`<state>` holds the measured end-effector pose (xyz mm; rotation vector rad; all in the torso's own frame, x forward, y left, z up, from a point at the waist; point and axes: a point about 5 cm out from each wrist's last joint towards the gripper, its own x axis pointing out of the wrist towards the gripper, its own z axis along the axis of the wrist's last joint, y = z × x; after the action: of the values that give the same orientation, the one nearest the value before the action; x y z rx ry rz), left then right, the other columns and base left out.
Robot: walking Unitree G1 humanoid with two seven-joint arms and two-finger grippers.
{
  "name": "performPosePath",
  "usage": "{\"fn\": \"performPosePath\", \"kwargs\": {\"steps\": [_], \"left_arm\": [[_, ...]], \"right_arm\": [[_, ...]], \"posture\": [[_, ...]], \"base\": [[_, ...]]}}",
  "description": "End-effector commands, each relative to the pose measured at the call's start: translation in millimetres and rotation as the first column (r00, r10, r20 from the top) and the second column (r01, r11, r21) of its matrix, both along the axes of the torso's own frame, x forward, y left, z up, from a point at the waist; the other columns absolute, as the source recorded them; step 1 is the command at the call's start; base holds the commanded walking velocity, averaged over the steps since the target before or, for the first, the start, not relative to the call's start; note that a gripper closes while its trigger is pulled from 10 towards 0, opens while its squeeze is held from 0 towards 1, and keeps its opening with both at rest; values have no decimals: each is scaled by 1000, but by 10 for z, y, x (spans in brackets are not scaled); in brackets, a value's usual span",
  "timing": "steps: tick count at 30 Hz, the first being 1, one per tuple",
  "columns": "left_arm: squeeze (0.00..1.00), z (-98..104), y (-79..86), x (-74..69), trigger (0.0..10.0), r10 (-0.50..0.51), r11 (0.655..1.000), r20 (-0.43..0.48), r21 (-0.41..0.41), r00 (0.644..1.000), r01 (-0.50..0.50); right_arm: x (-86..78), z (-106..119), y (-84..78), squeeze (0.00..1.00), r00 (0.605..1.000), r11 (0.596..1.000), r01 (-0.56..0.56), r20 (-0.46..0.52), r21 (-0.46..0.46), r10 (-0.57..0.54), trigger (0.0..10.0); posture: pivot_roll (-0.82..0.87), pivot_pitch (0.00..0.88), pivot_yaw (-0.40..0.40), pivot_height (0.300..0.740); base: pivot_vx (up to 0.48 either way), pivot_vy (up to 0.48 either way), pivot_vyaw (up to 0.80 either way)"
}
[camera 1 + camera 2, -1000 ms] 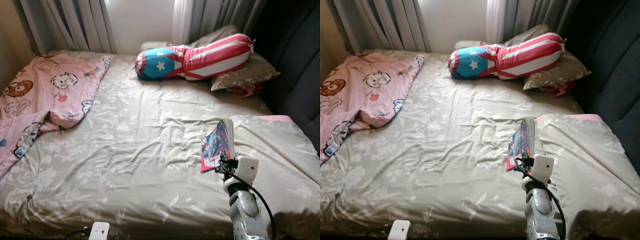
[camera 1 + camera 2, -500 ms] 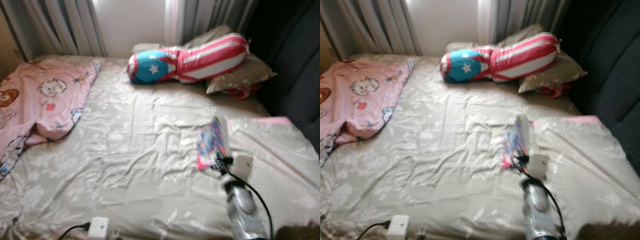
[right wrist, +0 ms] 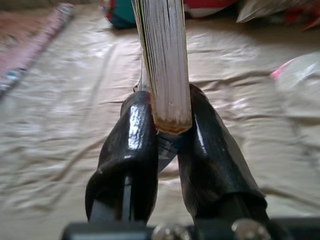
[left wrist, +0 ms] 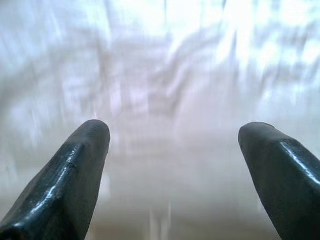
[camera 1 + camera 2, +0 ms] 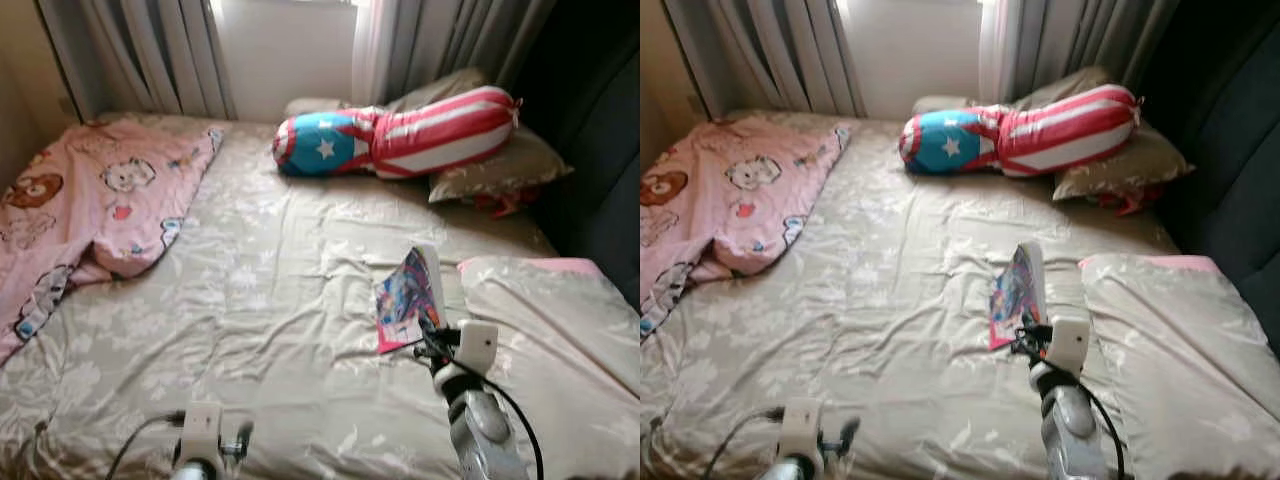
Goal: Clean up the room
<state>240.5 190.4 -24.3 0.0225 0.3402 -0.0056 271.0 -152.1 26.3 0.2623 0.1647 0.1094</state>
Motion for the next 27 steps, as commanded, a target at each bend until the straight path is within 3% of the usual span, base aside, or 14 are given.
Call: {"fn": "performPosePath", "kwargs": {"steps": [1,2,7,15,22,27], "left_arm": [[0,113,-11,74,10000,0,1000,85,-8,996,1],[0,210,-2,122,10000,-1,1000,148,-3,989,2],[0,383,37,130,10000,6,1000,254,-1,967,-6],[0,546,55,148,10000,6,1000,304,1,953,-7],[0,678,-2,264,10000,-5,1000,331,-7,944,8],[0,729,-34,292,10000,-5,1000,331,-14,943,10]], "right_arm": [[61,133,-9,0,998,998,2,58,55,-5,10000],[73,149,-8,0,998,991,18,55,132,-26,10000],[90,180,-13,0,996,980,51,58,193,-64,10000],[84,114,-82,0,996,977,91,-7,191,-91,10000],[83,100,-67,0,996,976,89,-14,196,-88,10000],[87,118,-33,0,996,976,83,6,199,-85,10000]], "posture": [[-85,33,-73,740],[-88,32,-68,740],[-93,36,-55,740],[-96,62,-48,726],[-90,69,-44,686],[-85,73,-40,681]], "base": [[0,0,0],[0,0,0],[0,0,0],[0,0,0],[0,0,0],[0,0,0]]}}
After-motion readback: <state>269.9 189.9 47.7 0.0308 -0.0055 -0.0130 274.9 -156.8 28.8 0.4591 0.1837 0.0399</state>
